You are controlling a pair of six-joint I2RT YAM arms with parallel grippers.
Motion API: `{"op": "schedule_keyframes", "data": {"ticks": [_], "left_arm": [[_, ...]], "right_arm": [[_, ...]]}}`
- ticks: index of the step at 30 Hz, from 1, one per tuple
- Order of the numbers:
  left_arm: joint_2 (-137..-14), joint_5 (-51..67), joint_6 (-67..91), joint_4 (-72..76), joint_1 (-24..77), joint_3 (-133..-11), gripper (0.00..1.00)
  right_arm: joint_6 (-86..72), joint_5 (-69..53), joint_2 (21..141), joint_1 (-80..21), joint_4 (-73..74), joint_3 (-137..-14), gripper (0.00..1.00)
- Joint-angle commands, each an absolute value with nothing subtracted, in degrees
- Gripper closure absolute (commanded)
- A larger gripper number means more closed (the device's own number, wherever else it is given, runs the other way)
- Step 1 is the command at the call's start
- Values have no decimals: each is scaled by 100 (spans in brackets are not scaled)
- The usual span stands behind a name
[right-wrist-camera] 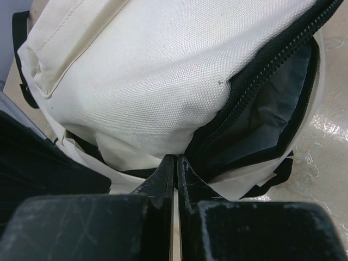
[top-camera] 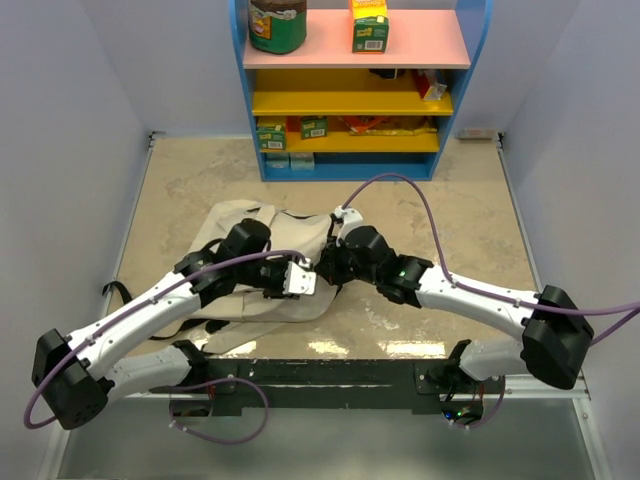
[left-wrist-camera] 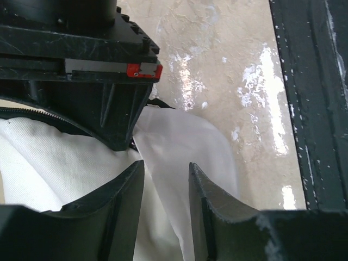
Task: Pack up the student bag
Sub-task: Zip the student bag at the center of the board.
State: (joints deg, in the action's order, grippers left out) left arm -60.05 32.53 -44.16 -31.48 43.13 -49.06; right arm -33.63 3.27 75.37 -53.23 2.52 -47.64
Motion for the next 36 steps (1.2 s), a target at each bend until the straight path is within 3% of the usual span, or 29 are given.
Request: {"op": "schedule_keyframes", "data": {"ticks": [1, 12, 19, 36], "left_arm": [[-6100, 2955, -3999, -2234, 4386, -4659, 60], [-6073, 2751, -3569, -1749, 4412, -4149, 62], [-6029, 3049, -3630, -1661, 4421, -4025, 99], [-5713, 4587, -5808, -4183, 4834, -4438, 100]], "right_arm": [[-3437, 194, 7330, -5309, 44, -4737, 100], [-3428, 62, 7339, -5510, 26, -4702, 100], [-3393, 299, 7269, -5528, 193, -4790, 100], [-3024, 1265, 7480, -4756, 896, -5150, 100]]}}
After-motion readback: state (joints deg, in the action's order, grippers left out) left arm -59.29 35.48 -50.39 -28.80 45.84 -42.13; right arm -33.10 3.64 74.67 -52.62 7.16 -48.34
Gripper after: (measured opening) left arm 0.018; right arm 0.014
